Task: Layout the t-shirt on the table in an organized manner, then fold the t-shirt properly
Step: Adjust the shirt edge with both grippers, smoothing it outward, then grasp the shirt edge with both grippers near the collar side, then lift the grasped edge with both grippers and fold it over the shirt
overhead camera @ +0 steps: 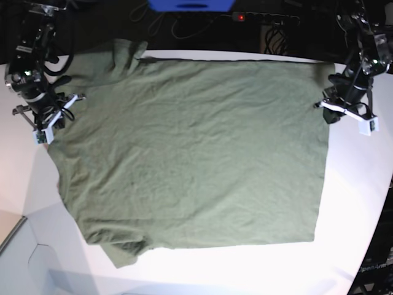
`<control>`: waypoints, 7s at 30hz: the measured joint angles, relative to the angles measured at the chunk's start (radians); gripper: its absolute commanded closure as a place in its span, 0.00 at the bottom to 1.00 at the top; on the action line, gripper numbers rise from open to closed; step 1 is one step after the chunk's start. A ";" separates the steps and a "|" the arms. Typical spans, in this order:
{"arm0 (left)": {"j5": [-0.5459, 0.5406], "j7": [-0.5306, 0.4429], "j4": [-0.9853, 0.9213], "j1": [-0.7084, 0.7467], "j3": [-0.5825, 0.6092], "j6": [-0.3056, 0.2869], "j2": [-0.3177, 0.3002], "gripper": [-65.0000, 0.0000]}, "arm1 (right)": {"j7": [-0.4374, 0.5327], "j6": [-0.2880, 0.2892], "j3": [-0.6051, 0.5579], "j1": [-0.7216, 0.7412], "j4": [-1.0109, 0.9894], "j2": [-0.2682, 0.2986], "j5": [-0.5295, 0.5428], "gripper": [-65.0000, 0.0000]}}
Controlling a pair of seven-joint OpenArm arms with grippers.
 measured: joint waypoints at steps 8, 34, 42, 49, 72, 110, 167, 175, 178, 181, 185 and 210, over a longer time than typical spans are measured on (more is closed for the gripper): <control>-0.003 -0.014 -0.068 0.060 0.016 -0.001 0.002 1.00 | 0.000 0.000 0.000 -0.008 0.000 0.000 0.000 1.00; 0.121 -0.034 -0.241 -0.009 0.023 -0.005 -0.010 1.00 | 0.002 0.000 0.000 -0.010 -0.001 -0.003 0.000 1.00; 0.126 -0.015 -0.152 -0.009 0.022 -0.002 -0.002 1.00 | 0.007 0.000 -0.001 -0.046 0.000 -0.002 -0.002 1.00; 0.126 -0.008 -0.089 -0.008 0.021 -0.002 -0.002 0.99 | 0.006 0.000 -0.007 -0.102 0.000 0.026 -0.002 0.94; 0.141 0.038 -0.012 0.119 -0.074 -0.004 -0.049 0.37 | 0.018 0.000 0.093 -0.264 0.090 0.022 0.003 0.51; 0.351 -0.103 -0.216 0.072 -0.067 -0.261 0.040 0.75 | 0.068 0.000 0.179 -0.313 0.091 -0.053 0.004 0.40; 0.372 -0.060 -0.154 0.080 -0.067 -0.257 0.090 1.00 | 0.022 0.213 0.106 -0.290 0.037 -0.169 0.016 1.00; 0.377 -0.049 -0.067 0.083 -0.069 -0.259 0.092 1.00 | -0.028 0.214 0.152 -0.290 0.092 -0.170 -0.012 1.00; 0.376 -0.047 -0.025 0.083 -0.069 -0.259 0.092 1.00 | -0.023 0.214 0.151 -0.286 0.147 -0.169 -0.006 1.00; 0.374 -0.042 0.019 0.080 -0.069 -0.259 0.092 1.00 | -0.019 0.216 0.160 -0.256 0.168 -0.170 0.002 1.00; 0.373 -0.045 0.035 0.075 -0.071 -0.259 0.092 1.00 | -0.027 0.217 0.193 -0.229 0.170 -0.166 -0.001 1.00; 0.373 -0.040 0.026 -0.063 -0.074 -0.259 0.122 1.00 | -0.030 0.217 0.171 -0.021 0.160 -0.130 -0.002 1.00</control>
